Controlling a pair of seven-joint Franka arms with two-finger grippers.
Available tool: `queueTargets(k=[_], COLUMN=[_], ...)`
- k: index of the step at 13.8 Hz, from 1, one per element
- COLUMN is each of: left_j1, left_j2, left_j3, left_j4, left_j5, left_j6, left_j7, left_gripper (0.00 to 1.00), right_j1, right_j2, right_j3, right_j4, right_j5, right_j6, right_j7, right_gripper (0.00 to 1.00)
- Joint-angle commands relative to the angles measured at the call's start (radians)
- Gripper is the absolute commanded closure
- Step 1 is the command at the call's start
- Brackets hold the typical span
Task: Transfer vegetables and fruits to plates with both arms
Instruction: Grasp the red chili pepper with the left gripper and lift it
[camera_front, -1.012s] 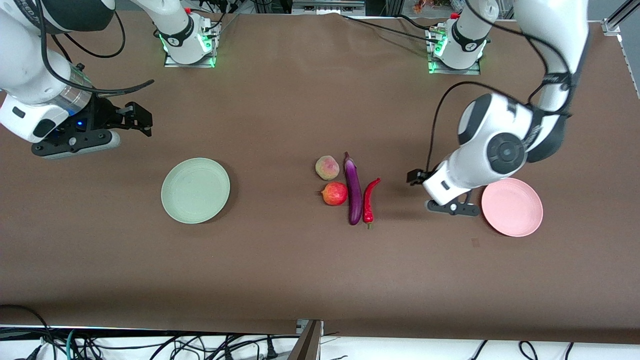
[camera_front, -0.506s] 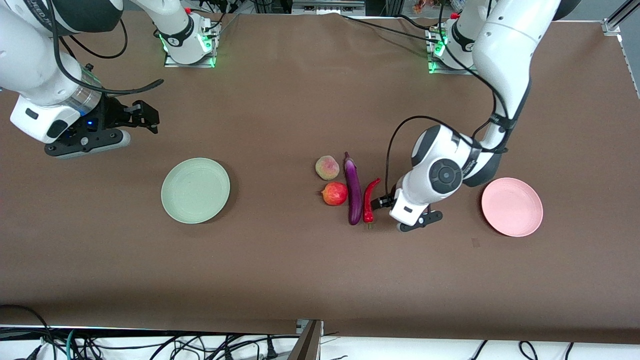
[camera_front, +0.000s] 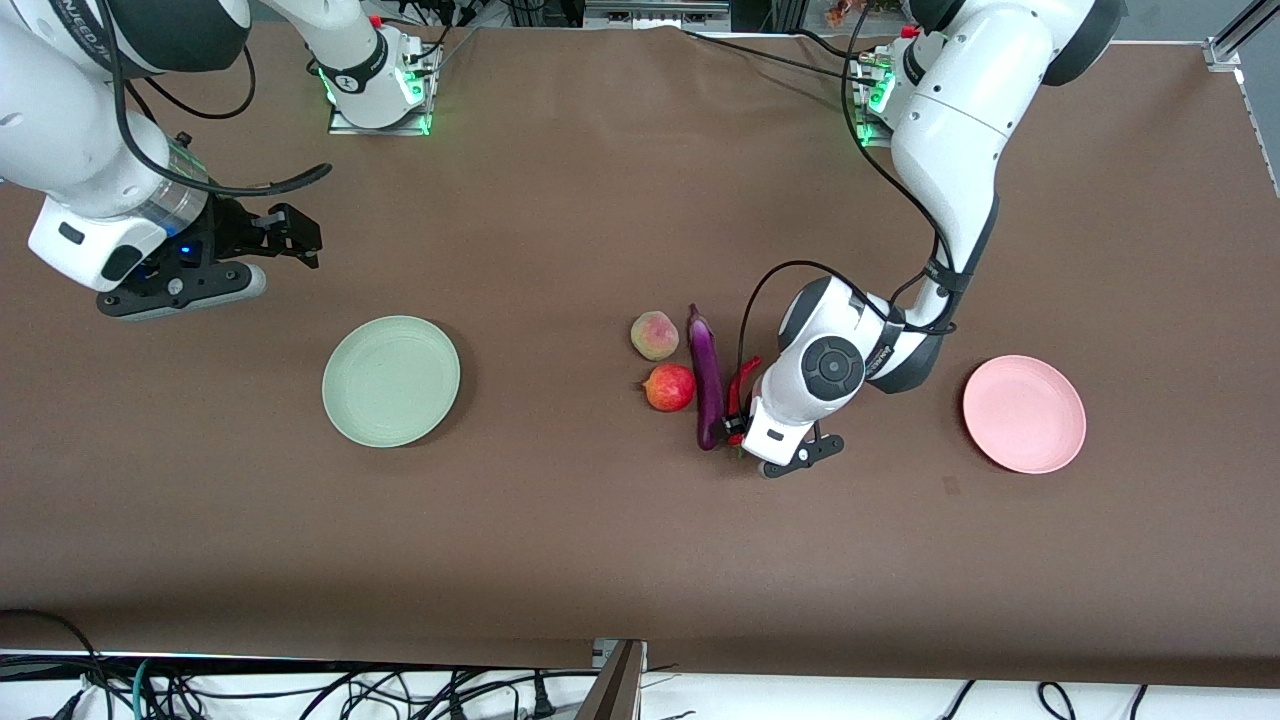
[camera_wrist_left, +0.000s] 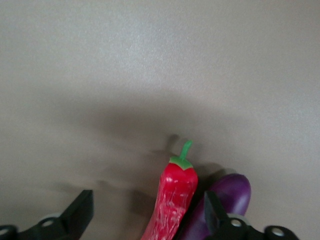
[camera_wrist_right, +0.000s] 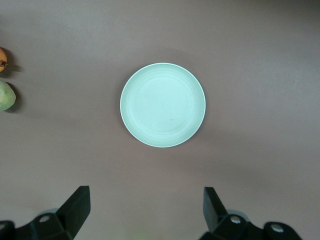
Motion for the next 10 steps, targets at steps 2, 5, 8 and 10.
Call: queueTargets(k=[2, 5, 8, 10], left_j1=[-0.026, -0.031, -0.017, -0.017], left_j2=[0.042, 0.048, 0.039, 0.036], left_j3=[0.012, 0.012, 0.012, 0.012], left_j4=[0.033, 0.031, 0.027, 0.028], left_j5=[0.046, 0.049, 0.063, 0.071], left_j6=[0.024, 0.028, 0.027, 0.025], left_j7=[-0.011, -0.010, 0.000, -0.002], left_gripper=[0.12, 0.12, 0.48, 0.80], right_j1=[0.001, 0.001, 0.002, 0.002], right_j2=[-0.004, -0.004, -0.004, -0.004], right_j3=[0.001, 0.001, 0.001, 0.001], right_j4=[0.002, 0.002, 0.002, 0.004], right_j5=[-0.012, -0.012, -0.010, -0.007], right_j6=[-0.011, -0.010, -0.010, -0.007], right_j7=[0.000, 0.000, 0.002, 0.002], right_gripper=[0.00, 0.00, 0.00, 0.00])
